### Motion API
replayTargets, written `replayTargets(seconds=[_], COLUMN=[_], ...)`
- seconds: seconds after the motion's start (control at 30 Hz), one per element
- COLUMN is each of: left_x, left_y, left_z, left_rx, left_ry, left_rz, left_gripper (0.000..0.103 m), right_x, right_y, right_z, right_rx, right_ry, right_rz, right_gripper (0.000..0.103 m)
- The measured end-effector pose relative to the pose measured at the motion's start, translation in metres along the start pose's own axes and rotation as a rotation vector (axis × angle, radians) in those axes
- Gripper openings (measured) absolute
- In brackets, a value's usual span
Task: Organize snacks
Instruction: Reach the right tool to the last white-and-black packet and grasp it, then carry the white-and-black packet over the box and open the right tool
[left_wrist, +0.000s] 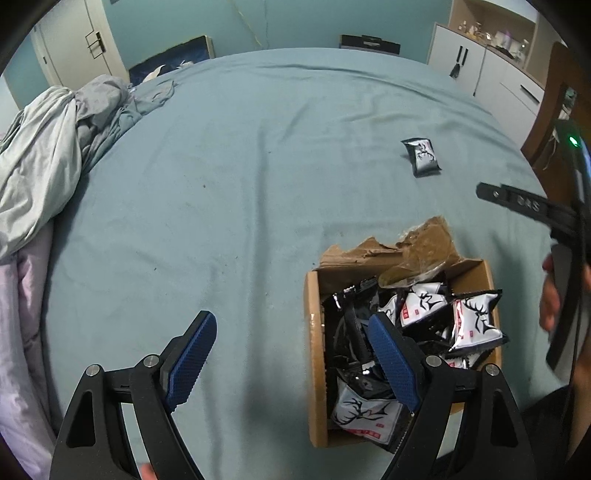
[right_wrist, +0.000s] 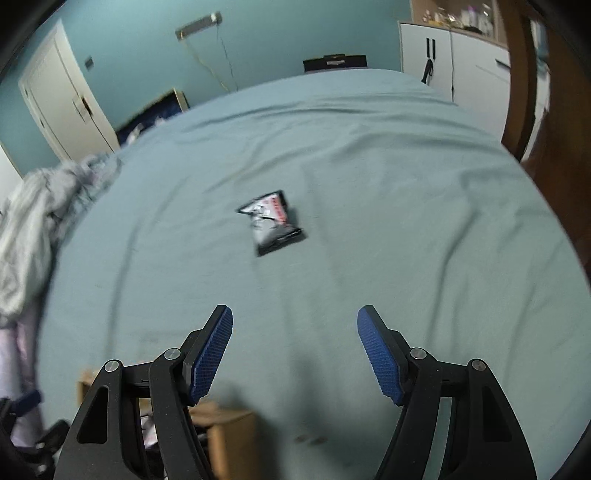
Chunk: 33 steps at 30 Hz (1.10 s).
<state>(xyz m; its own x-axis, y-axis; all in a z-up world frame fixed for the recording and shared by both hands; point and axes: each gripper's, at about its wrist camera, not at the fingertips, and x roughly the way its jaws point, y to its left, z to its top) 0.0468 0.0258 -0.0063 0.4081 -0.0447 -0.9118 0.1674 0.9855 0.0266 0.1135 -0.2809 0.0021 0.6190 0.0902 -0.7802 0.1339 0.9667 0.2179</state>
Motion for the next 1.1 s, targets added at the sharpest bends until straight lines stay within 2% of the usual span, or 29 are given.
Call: replayTargets(seconds=[0.2, 0.37, 0.6, 0.67, 0.7, 0.73, 0.83, 0.97, 1.1], left_x=[0.008, 0.010, 0.010, 0.012, 0.013, 0.014, 0.012, 0.006, -0.003], left_y=[0.000, 0.003, 0.013, 0.014, 0.015, 0.015, 0.018, 0.021, 0.021], left_z=[0.001, 0.004, 0.007, 0.008, 0.008, 0.009, 0.010, 0.009, 0.006], left_rx=[-0.008, -0.022, -0.073, -0.071, -0.071, -0.071, -0.074, -0.076, -0.066], left_ry=[0.036, 0.040, 0.036, 0.041, 0.042, 0.043, 0.036, 0.015, -0.012], left_rz=[-0.030, -0.036, -0.058, -0.055, -0.056, -0.058, -0.054, -0.045, -0.022], left_gripper=[0.086, 0.086, 0.086, 0.086, 0.085, 0.086, 0.085, 0.085, 0.085], right_x=[0.051, 0.091, 0.151, 0.159, 0.163, 0.164, 0.161, 0.131, 0.082], right_y=[0.011, 0.028, 0.048, 0.048, 0.047, 0.045, 0.042, 0.034, 0.035], right_z=[0.031, 0.061, 0.074, 0.073, 0.071, 0.070, 0.068, 0.066, 0.045], right_rx=[-0.048, -0.130, -0.205, -0.194, -0.180, -0.161, -0.140, -0.111, -0.093], right_ry=[0.051, 0.038, 0.054, 0.060, 0.068, 0.079, 0.065, 0.020, -0.014], right_rz=[0.009, -0.009, -0.050, -0.033, -0.014, 0.011, 0.031, 0.018, 0.077], right_gripper=[0.070, 0.070, 0.069, 0.061, 0.047, 0.039, 0.034, 0.034, 0.034])
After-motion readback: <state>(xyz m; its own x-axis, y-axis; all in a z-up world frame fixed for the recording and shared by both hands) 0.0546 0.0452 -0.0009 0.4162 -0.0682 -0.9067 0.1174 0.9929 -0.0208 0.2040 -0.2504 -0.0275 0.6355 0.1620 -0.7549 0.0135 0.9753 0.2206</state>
